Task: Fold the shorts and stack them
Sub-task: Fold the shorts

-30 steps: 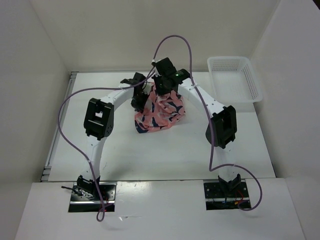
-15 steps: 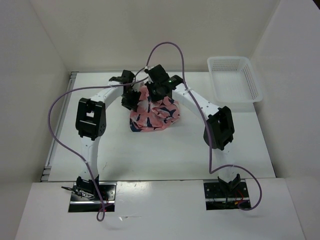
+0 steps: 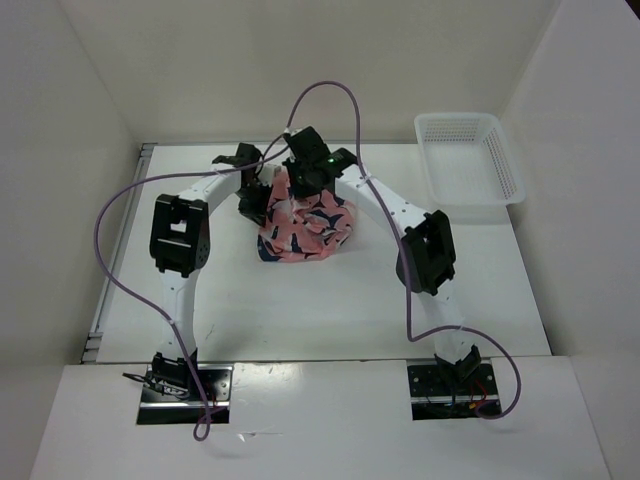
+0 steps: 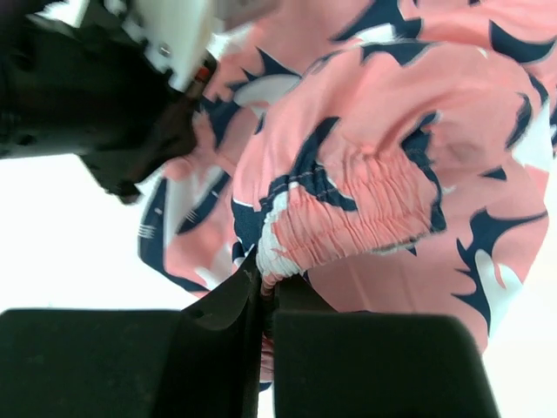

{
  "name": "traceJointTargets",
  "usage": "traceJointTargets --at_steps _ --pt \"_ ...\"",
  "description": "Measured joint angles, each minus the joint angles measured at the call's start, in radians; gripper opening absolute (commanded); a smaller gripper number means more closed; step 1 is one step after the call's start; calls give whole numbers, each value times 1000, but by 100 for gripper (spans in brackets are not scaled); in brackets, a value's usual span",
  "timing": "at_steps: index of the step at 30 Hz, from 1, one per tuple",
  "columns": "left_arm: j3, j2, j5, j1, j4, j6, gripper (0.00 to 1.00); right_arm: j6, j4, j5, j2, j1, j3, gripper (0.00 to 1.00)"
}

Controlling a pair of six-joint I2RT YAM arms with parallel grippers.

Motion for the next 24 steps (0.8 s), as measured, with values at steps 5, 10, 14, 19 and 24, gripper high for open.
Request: traceJointTargets --at_steps 5,10,14,19,24 --pt "5 7 69 18 2 0 13 23 11 1 60 31 93 1" --pt "4 11 111 33 5 -8 13 48 26 4 118 61 131 40" --pt "3 13 132 47 5 -26 18 37 35 -1 129 66 131 73" --pt "2 12 129 65 5 -27 32 -24 63 -108 129 66 131 86" --pt "-5 -9 73 78 5 -19 51 -90 76 -183 116 71 126 70"
